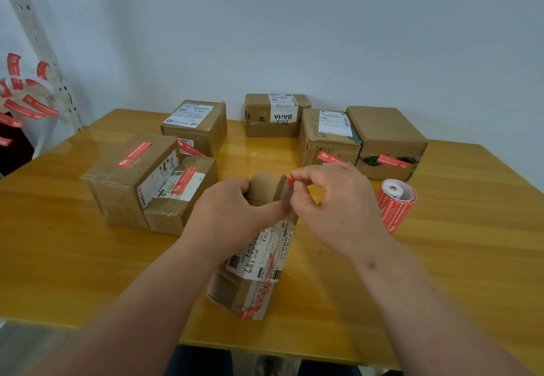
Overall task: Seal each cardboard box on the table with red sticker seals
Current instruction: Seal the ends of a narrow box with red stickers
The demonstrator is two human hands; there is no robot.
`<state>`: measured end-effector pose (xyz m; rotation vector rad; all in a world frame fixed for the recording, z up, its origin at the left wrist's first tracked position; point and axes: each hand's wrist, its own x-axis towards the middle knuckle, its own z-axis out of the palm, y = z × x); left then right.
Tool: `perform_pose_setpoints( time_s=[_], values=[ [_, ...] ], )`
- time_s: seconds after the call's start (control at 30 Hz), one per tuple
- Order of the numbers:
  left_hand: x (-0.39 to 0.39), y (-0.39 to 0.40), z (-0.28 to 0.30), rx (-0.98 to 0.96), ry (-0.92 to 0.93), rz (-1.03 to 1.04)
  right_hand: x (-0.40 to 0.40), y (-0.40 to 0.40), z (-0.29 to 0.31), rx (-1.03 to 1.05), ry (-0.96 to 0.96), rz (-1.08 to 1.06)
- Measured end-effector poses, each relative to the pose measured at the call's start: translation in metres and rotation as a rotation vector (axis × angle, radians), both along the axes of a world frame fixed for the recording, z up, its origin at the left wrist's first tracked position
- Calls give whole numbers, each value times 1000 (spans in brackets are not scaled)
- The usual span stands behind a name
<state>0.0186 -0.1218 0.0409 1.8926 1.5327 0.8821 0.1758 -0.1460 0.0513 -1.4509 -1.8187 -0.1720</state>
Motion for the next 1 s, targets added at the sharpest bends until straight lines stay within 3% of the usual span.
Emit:
perform_pose_setpoints(
  time_s=[0.17, 0.57, 0.83, 1.0],
  values=[
    [2, -2, 2, 15, 33, 10, -1, 0, 0, -11, -14, -16],
    [3, -1, -2, 68, 123, 55, -4, 8, -6, 24, -245, -114],
    [3, 1, -1, 153, 246, 77, -8, 5, -6, 82, -268, -181],
    [2, 1, 3, 73, 135, 77, -3, 4, -2, -26, -119, -64]
  ],
)
